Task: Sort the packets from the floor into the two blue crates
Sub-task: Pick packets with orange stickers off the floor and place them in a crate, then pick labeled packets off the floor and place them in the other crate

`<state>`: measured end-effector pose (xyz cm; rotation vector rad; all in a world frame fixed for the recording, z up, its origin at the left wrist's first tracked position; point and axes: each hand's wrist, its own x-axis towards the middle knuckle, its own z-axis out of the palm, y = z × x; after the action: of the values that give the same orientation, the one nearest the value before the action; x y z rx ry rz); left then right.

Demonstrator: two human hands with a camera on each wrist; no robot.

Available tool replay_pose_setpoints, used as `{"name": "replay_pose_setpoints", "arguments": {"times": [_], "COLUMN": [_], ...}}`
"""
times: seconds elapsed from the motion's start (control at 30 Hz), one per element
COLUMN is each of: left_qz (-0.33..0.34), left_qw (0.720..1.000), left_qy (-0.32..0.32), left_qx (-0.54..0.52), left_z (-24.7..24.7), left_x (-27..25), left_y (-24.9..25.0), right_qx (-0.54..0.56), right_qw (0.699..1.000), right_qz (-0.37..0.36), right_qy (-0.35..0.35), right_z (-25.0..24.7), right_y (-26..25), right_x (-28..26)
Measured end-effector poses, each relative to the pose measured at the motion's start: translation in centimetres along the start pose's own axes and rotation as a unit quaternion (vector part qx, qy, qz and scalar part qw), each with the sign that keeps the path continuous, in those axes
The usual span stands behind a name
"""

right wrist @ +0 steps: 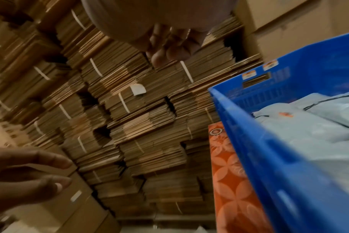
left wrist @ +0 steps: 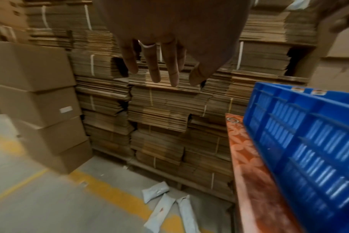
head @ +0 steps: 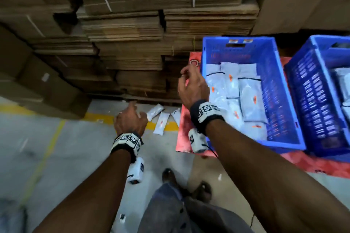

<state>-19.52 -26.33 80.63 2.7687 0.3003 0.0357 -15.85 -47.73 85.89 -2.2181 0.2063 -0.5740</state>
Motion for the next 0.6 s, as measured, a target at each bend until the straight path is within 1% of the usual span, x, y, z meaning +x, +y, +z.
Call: {"name": "replay_pose_setpoints", "arguments": {"times": [0.07, 0.17, 0.33, 0.43, 0.5, 0.6], "left_qz": [-0.028, -0.051, -0.059, -0.053, -0.052, -0.037], "left_qw": [1.000, 0.998, 0.997, 0.997, 0.997, 0.997], "left_qy": [0.007, 0.011, -0.004, -0.009, -0.008, -0.012], "left_qx": [0.001, 0.024, 0.053, 0.058, 0.064, 0.069], "left_z": [-0.4, -1.0, -2.0, -2.7, -3.2, -3.5], "left_x": [-0.5, -0.5, 2.1, 4.8, 7.4, 11.4], "left_y": [-2.5, -5.8, -10.9, -14.6, -17.0, -20.0], "right_qx": [-0.011, -0.028, -0.069, -0.116, -0.145, -0.161], "right_qw": [1.000, 0.997, 0.988, 0.972, 0.953, 0.931], "right_qz": [-0.014, -0.010, 0.048, 0.082, 0.111, 0.154], "right_qy": [-0.025, -0.070, -0.129, -0.190, -0.241, -0.289], "right_z": [1.6, 5.0, 11.5, 15.6, 18.7, 22.4], "right_y": [-1.0, -1.6, -2.7, -3.2, -3.0, -2.3], "right_x": [-1.0, -2.2, -3.9, -5.4, -6.5, -8.4]}}
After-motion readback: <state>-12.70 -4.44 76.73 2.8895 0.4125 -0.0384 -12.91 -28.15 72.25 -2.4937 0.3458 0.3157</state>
